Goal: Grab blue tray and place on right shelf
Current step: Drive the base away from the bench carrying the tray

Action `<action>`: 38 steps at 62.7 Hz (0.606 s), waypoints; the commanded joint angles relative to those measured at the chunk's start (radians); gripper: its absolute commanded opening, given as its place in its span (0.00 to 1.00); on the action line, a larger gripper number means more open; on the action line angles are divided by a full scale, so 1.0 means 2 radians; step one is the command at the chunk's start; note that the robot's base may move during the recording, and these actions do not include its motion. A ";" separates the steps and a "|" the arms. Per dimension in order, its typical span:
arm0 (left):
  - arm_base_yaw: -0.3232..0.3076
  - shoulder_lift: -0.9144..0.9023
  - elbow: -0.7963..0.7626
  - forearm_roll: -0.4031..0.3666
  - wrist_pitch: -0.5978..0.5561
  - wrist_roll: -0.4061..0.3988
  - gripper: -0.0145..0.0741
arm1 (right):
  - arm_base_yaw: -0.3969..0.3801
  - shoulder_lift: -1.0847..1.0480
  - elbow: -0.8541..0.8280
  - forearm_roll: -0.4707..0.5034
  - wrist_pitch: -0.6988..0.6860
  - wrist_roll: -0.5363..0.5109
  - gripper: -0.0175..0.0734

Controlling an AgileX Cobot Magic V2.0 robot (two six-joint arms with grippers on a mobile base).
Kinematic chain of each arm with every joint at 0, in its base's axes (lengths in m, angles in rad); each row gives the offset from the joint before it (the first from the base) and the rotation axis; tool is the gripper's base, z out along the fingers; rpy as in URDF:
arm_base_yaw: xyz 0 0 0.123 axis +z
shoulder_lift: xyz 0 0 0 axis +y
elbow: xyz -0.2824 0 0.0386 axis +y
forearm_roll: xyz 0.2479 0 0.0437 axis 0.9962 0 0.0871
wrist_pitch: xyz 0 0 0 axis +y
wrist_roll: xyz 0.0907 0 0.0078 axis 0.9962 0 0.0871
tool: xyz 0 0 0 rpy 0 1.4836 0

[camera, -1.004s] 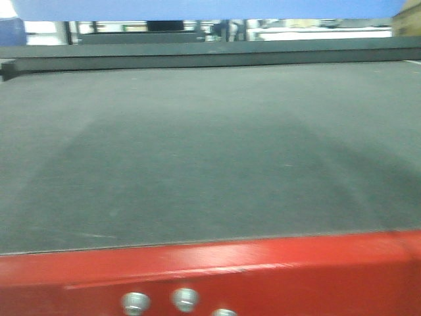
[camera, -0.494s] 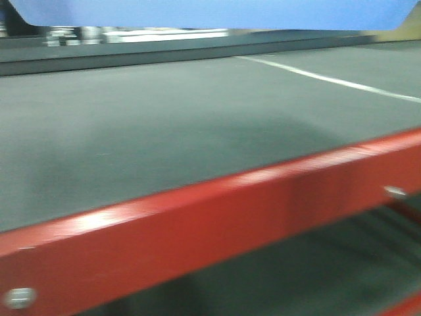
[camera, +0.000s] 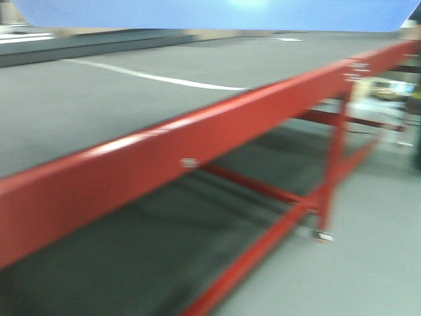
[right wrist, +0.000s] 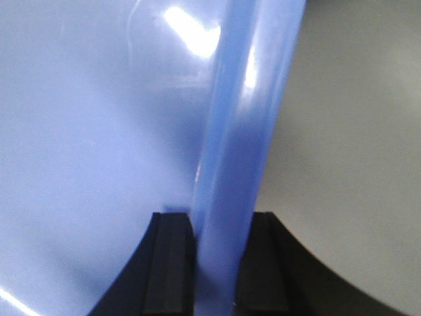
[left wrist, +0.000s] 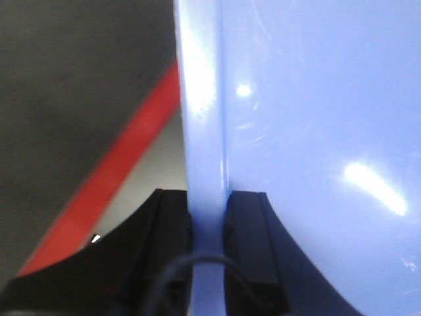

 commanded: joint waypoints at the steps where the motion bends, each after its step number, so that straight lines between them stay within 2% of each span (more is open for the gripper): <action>1: -0.001 -0.019 -0.014 0.008 0.043 0.013 0.11 | -0.003 -0.017 -0.012 -0.026 -0.014 -0.016 0.25; 38: -0.001 -0.019 -0.014 0.008 0.043 0.013 0.11 | -0.003 -0.017 -0.012 -0.026 -0.014 -0.016 0.25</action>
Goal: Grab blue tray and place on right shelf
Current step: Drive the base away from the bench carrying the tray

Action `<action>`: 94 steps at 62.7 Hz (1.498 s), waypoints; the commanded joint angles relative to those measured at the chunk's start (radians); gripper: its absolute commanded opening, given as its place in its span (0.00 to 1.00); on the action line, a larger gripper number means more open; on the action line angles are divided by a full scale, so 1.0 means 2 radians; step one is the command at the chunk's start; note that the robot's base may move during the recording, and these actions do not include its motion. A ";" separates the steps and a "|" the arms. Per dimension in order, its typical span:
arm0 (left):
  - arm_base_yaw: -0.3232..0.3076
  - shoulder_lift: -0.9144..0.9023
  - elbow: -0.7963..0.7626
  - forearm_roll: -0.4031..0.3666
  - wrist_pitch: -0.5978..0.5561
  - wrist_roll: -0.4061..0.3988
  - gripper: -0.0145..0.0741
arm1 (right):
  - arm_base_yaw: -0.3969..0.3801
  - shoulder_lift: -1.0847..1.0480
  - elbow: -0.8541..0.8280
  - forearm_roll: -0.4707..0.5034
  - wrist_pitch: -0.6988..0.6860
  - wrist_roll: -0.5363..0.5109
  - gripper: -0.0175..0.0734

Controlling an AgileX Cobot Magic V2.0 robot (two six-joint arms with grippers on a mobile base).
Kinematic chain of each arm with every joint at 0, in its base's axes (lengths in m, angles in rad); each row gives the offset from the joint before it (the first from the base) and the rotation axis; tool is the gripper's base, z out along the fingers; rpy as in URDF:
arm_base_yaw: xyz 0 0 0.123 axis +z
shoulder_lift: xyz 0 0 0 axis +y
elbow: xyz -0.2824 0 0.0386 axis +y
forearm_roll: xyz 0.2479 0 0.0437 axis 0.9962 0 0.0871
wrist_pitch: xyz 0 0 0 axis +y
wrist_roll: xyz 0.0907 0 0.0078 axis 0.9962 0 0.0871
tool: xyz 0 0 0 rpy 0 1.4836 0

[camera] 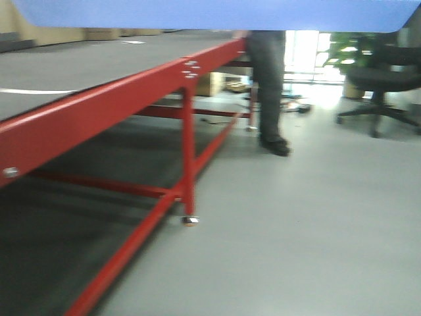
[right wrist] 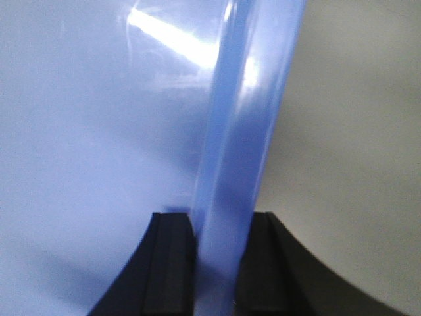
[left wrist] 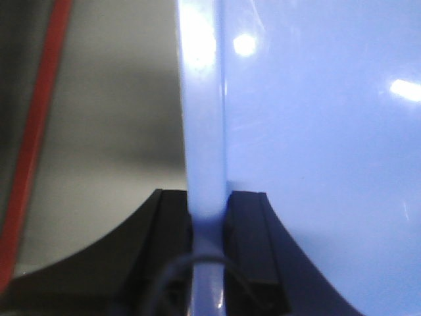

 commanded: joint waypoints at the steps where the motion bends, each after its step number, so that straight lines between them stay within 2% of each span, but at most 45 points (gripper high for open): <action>1: -0.001 -0.019 -0.014 0.009 0.043 0.013 0.11 | -0.003 -0.017 -0.012 -0.026 -0.016 -0.016 0.25; 94: -0.001 -0.019 -0.014 0.009 0.043 0.013 0.11 | -0.003 -0.017 -0.012 -0.026 -0.016 -0.016 0.25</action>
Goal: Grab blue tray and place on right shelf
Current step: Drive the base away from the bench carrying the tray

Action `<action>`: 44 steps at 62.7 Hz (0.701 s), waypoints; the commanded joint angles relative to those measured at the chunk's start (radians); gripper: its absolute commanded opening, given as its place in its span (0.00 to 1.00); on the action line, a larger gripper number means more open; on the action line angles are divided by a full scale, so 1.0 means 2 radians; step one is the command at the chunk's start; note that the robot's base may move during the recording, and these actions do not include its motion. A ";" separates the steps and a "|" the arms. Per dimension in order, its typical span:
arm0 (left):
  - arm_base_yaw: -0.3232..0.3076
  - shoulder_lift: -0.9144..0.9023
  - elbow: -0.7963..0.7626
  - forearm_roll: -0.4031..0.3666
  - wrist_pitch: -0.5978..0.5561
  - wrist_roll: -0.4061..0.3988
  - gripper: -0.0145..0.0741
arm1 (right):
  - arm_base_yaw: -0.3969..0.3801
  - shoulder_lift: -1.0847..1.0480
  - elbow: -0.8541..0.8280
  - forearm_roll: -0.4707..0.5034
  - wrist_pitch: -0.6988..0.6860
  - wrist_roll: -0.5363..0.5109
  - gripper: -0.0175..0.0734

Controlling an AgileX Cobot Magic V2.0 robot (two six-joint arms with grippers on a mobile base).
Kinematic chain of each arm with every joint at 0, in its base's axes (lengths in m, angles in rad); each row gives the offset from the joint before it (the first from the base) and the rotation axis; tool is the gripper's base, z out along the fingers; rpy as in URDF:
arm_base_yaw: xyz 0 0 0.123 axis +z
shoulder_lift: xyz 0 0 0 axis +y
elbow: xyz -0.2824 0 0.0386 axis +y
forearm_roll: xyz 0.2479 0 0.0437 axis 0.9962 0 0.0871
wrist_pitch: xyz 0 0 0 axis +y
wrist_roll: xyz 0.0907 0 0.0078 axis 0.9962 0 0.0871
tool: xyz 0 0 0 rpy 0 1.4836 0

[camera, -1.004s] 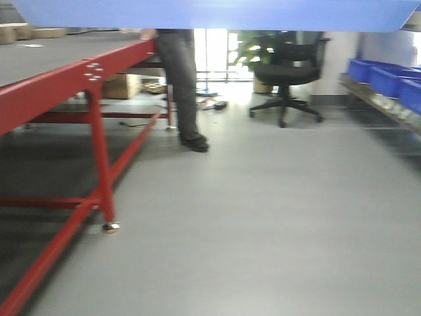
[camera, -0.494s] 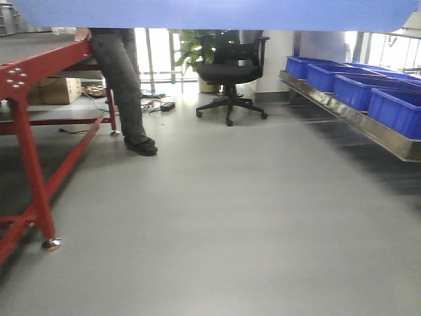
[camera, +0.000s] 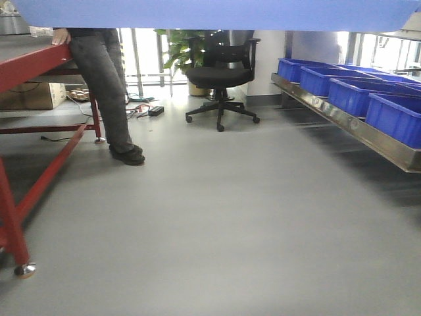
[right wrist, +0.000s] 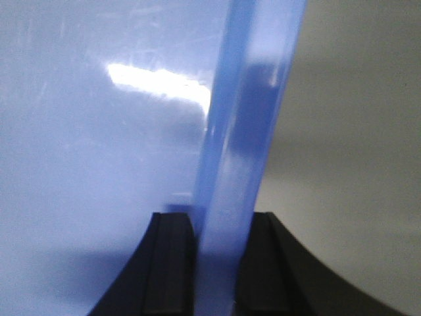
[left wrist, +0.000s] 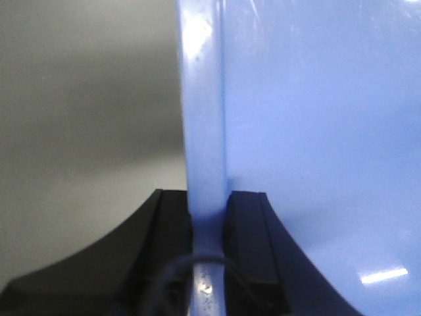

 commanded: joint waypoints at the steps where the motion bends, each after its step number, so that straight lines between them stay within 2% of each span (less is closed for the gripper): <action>1: -0.001 -0.019 -0.014 0.010 0.041 0.013 0.11 | -0.003 -0.017 -0.012 -0.025 -0.019 -0.016 0.25; 44: -0.001 -0.019 -0.014 0.010 0.041 0.013 0.11 | -0.003 -0.017 -0.012 -0.025 -0.019 -0.016 0.25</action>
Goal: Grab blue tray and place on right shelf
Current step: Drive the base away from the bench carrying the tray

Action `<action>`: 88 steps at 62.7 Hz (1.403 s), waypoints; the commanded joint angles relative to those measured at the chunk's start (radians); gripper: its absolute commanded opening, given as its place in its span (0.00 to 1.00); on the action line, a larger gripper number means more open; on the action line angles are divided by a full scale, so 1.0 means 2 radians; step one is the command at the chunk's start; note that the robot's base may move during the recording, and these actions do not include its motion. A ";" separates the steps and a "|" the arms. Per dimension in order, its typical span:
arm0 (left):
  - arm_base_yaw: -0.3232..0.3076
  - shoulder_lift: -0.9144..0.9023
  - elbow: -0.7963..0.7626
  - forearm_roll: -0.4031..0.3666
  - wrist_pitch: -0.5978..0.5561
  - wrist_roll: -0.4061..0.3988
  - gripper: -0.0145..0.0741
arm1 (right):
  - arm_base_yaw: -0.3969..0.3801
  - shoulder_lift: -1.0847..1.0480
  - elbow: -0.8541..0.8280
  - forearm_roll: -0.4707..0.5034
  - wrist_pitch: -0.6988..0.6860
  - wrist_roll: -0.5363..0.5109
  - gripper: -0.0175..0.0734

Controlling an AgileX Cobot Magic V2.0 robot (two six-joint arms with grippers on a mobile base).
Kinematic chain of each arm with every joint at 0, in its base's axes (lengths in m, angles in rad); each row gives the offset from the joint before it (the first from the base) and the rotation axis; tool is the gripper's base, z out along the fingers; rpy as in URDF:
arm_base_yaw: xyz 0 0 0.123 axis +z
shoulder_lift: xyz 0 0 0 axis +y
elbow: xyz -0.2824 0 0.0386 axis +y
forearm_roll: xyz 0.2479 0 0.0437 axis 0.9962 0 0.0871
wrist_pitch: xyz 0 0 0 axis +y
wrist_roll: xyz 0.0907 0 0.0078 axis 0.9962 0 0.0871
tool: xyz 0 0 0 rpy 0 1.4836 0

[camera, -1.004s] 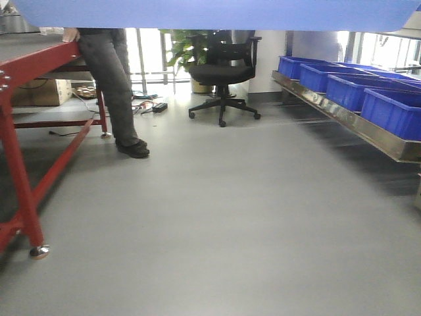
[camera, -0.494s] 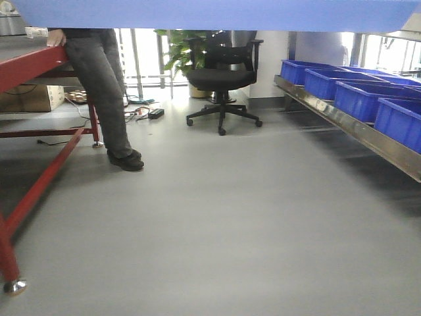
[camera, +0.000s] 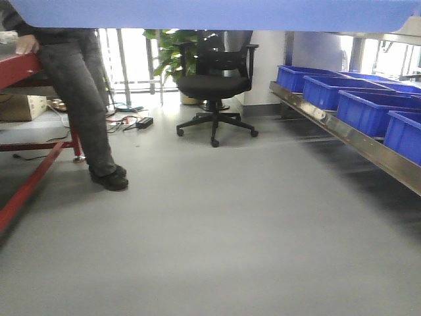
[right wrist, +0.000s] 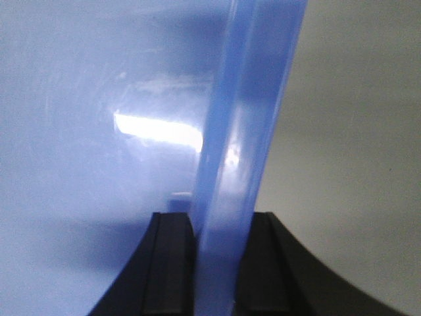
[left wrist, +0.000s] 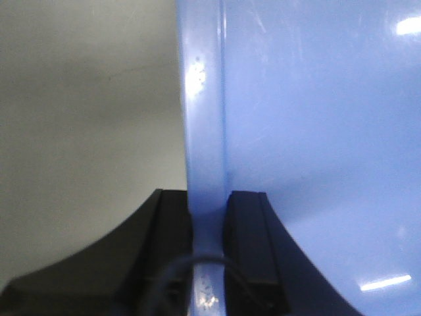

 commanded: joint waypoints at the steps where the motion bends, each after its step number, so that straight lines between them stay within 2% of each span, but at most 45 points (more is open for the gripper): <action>1: -0.001 -0.019 -0.014 0.010 0.041 0.013 0.11 | -0.003 -0.017 -0.012 -0.025 -0.018 -0.016 0.25; 44: -0.001 -0.019 -0.014 -0.007 0.041 0.013 0.11 | -0.003 -0.017 -0.012 -0.025 -0.018 -0.016 0.25; 88: 0.000 -0.019 -0.014 -0.007 0.041 0.013 0.11 | -0.003 -0.017 -0.012 -0.025 -0.018 -0.016 0.25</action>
